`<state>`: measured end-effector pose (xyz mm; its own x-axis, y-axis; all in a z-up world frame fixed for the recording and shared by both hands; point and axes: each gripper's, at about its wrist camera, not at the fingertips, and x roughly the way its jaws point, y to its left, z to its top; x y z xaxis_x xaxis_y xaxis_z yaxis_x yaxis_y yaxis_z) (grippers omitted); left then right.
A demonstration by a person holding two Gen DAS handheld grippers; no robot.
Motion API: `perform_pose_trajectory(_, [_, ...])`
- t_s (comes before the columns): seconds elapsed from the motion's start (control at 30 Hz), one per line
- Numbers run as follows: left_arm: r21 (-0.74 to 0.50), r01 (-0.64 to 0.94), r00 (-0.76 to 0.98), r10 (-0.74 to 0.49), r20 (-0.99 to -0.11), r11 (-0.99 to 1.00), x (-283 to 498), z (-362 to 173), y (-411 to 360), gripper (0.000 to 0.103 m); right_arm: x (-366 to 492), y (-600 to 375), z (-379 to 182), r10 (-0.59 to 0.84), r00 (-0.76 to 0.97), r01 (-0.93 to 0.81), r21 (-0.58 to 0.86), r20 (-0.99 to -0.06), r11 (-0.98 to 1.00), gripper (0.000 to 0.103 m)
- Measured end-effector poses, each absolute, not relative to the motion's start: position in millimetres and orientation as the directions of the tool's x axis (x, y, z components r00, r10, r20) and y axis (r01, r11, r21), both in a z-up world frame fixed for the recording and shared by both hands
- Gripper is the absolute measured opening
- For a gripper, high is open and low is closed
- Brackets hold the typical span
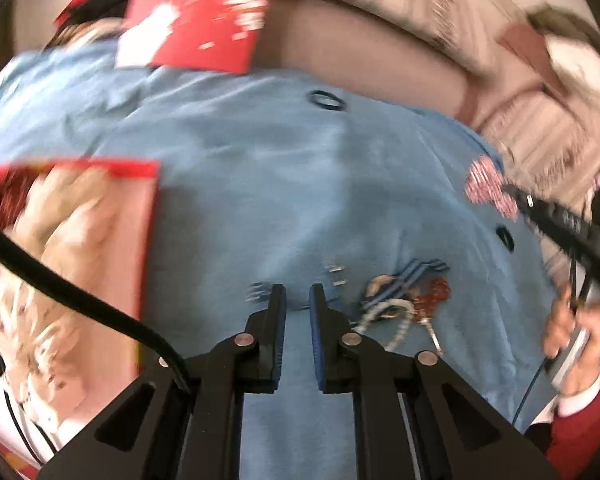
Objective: Organize jewelry
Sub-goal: 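Grasp the red plaid scrunchie with the right tool while the left grasps the striped ribbon, then carry the plaid scrunchie and striped ribbon over the red box with both tools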
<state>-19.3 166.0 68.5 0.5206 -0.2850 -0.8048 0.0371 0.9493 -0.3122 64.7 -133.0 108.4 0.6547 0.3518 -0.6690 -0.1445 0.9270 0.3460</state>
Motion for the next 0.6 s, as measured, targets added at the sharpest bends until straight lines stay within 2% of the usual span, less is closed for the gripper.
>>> perform_pose_trajectory(0.1, [-0.352, 0.017, 0.527, -0.308, -0.792, 0.936, -27, 63, 188, 0.008, 54, -114, 109, 0.374, 0.638, -0.175, 0.345, -0.673, 0.922, 0.016])
perform_pose_trajectory(0.23, [-0.409, 0.067, 0.518, -0.382, -0.765, 0.91, -23, 58, 185, 0.009, 37, -92, 103, 0.407, 0.608, -0.19, 0.372, -0.682, 0.908, 0.016])
perform_pose_trajectory(0.37, [-0.434, 0.117, 0.509, -0.429, -0.747, 0.894, -16, 54, 166, 0.038, 28, -77, 98, 0.426, 0.591, -0.201, 0.386, -0.685, 0.9, 0.016])
perform_pose_trajectory(0.5, [-0.432, 0.147, 0.501, -0.444, -0.743, 0.89, 0, 51, 144, 0.041, 29, -68, 90, 0.43, 0.574, -0.201, 0.389, -0.697, 0.899, 0.016])
perform_pose_trajectory(0.6, [-0.392, 0.156, 0.477, -0.416, -0.774, 0.907, 11, 42, 126, 0.041, 32, -66, 83, 0.43, 0.563, -0.197, 0.391, -0.705, 0.899, 0.016])
